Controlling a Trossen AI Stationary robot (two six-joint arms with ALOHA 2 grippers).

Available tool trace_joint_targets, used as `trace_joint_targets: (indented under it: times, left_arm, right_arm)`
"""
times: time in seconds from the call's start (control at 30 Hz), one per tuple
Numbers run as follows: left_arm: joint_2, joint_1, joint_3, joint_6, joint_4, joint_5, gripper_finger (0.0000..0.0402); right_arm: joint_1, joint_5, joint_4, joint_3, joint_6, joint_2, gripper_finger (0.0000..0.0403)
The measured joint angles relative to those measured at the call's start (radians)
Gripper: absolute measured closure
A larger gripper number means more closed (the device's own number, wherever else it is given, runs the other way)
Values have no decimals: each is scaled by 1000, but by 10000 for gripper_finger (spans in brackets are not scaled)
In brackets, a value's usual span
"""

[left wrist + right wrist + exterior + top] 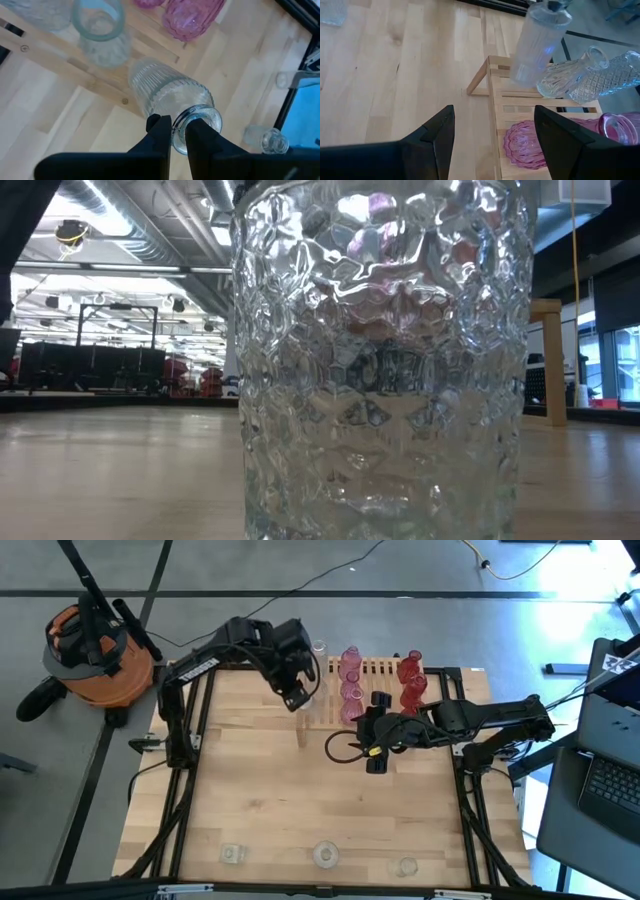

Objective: Sort vases onto shelf
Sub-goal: Put the transparent vase on the shelf aligned with the other transparent vase

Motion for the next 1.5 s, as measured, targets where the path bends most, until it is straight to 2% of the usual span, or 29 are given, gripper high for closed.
trace_joint_targets:
  times: [0.3, 0.47, 0.7, 0.93, 1.33, 1.5]
  left_arm:
    - [37, 9, -1, 46, 2, 61, 374]
    - [52, 13, -1, 51, 7, 57, 374]
    - [52, 22, -1, 75, 2, 51, 334]
    - [52, 22, -1, 89, 3, 52, 329]
    - [52, 22, -1, 96, 52, 15, 316]
    - [52, 23, -1, 94, 62, -34, 302]
  right_arm:
    - [0, 3, 0, 0, -3, 0, 182]
    - [0, 10, 0, 0, -3, 0, 182]
    - [0, 10, 0, 0, 0, 0, 182]
    - [0, 11, 0, 0, 0, 0, 182]
    - [0, 34, 0, 0, 0, 0, 182]
    - [0, 34, 0, 0, 0, 0, 182]
